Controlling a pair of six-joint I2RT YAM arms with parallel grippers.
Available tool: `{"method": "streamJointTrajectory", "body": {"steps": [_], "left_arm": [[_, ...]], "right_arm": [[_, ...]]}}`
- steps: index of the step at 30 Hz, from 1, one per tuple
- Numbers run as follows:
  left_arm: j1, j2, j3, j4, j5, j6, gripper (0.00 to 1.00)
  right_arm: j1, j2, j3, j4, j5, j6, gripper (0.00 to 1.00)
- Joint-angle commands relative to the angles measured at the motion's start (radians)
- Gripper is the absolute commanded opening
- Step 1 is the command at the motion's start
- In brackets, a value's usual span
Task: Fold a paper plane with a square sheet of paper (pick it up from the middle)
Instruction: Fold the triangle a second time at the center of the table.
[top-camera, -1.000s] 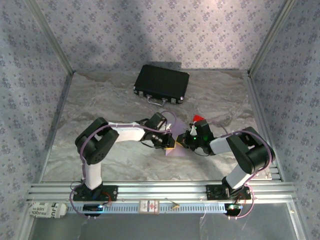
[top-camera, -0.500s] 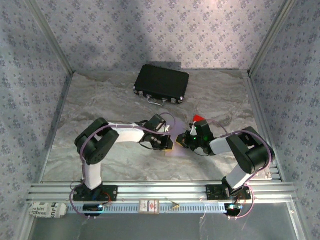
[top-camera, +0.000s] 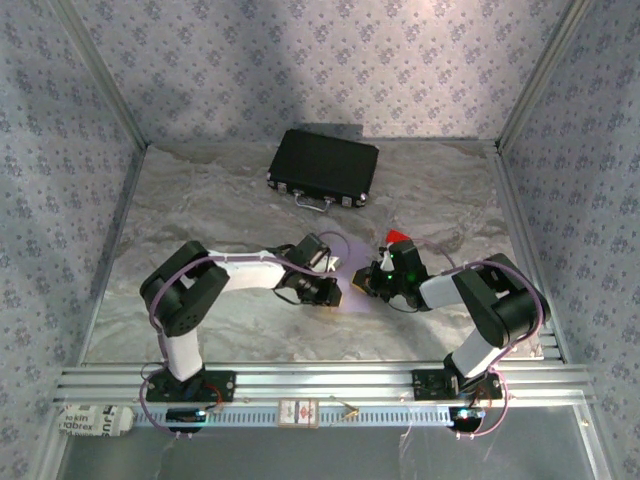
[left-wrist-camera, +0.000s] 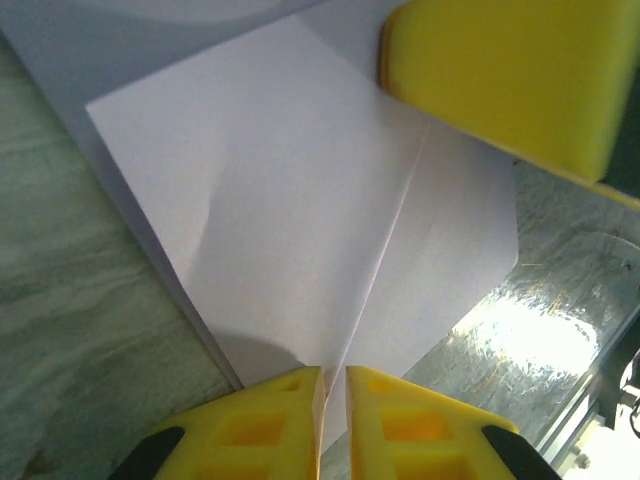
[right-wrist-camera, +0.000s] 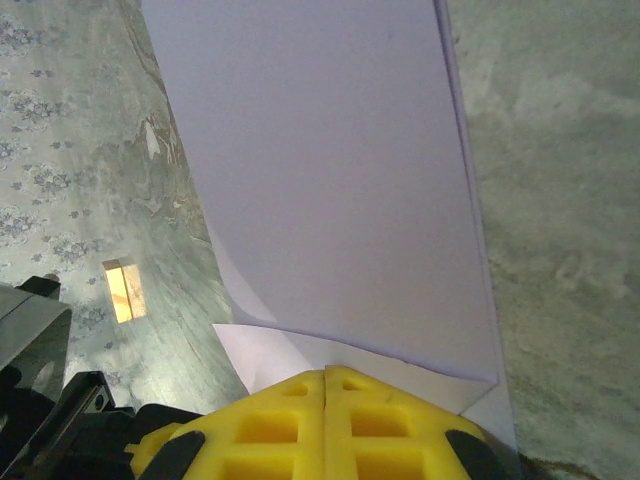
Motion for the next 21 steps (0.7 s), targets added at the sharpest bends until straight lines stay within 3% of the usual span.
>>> {"method": "streamJointTrajectory", "body": {"steps": [1, 12, 21], "left_arm": [[-0.011, -0.031, -0.041, -0.134, -0.046, 0.030, 0.15], [-0.005, -0.138, -0.027, -0.007, -0.032, -0.030, 0.09], [0.010, -0.039, -0.011, 0.047, -0.015, -0.092, 0.09]], "right_arm": [[-0.016, 0.020, -0.035, -0.114, 0.082, -0.015, 0.00], [-0.016, 0.014, -0.030, -0.117, 0.080, -0.012, 0.00], [-0.016, 0.015, -0.024, -0.114, 0.073, -0.013, 0.00]]}}
